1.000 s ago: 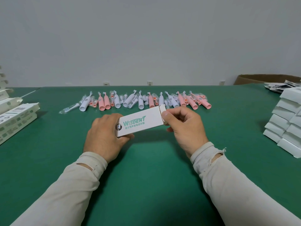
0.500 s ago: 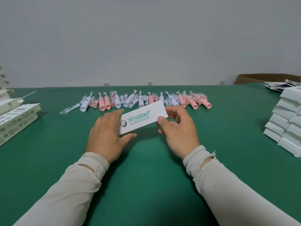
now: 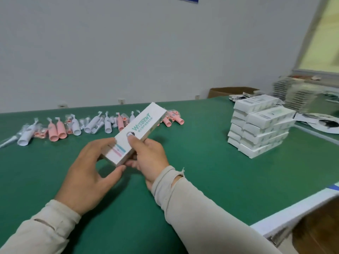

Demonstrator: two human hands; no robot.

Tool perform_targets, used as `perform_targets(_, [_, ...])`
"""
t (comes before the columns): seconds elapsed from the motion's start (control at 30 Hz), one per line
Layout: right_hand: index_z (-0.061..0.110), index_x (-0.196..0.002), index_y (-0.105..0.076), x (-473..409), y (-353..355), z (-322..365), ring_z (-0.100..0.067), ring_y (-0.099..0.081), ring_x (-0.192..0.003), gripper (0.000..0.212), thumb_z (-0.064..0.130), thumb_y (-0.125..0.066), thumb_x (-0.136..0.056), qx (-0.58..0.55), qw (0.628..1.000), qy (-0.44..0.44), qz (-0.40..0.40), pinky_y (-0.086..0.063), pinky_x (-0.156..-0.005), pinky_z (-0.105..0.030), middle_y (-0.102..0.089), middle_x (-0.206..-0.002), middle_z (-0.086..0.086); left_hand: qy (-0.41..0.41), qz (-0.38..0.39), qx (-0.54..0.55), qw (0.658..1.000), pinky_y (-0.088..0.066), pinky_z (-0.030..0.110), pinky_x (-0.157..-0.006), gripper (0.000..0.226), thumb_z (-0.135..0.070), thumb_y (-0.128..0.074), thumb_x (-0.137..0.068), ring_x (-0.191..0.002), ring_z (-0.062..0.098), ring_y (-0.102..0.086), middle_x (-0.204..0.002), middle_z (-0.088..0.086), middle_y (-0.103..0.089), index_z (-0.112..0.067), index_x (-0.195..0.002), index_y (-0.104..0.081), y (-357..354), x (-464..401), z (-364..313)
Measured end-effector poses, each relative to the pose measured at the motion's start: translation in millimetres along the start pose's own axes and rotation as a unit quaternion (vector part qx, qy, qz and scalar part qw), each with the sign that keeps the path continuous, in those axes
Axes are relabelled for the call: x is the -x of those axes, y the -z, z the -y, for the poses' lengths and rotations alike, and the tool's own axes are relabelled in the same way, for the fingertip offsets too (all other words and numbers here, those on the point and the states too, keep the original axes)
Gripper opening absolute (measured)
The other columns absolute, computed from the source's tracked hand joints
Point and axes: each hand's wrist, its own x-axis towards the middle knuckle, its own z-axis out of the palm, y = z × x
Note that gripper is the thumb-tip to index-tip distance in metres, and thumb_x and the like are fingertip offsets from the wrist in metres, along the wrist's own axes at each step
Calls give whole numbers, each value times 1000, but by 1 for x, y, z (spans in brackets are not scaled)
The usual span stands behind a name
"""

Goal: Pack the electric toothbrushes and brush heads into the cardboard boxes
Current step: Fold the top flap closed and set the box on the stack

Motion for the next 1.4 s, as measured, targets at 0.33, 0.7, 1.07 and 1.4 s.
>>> perform_targets(0.33, [20,-141,-47,29,29,32,-19,-59,-99,59,13,-62,-85,589,701,402,29,-53,-90,-40,-47,-133,-1,125,-106,249,954,-54,15,-79,35,-18,-84,-74,-80,5,-68,-97,-6,-74,-35,-101,-70,2,0,-8])
perform_targets(0.7, [6,-109,-70,83,39,90,-34,-63,-69,24,6,-70,-85,660,467,587,-45,-50,-47,-40,-72,-102,-10,39,-39,257,965,-54,17,-83,32,-50,-71,-81,-90,9,-70,-101,-9,-73,-33,-108,-67,0,9,-21])
perform_targets(1.07, [8,-100,-67,103,229,173,-34,-63,-67,22,7,-76,-79,676,413,464,-397,-44,-54,-31,-69,-99,-12,63,14,149,987,-50,16,-62,26,-58,-75,-80,-63,7,-64,-73,-10,-71,-34,-91,-72,-11,12,4])
perform_targets(1.4, [8,-103,-65,56,261,182,-40,-62,-70,18,10,-70,-86,736,451,335,-378,-53,-58,-42,-67,-101,-15,98,2,103,990,-48,10,-57,19,-47,-69,-80,-62,6,-66,-72,-10,-71,-33,-93,-72,-10,12,16])
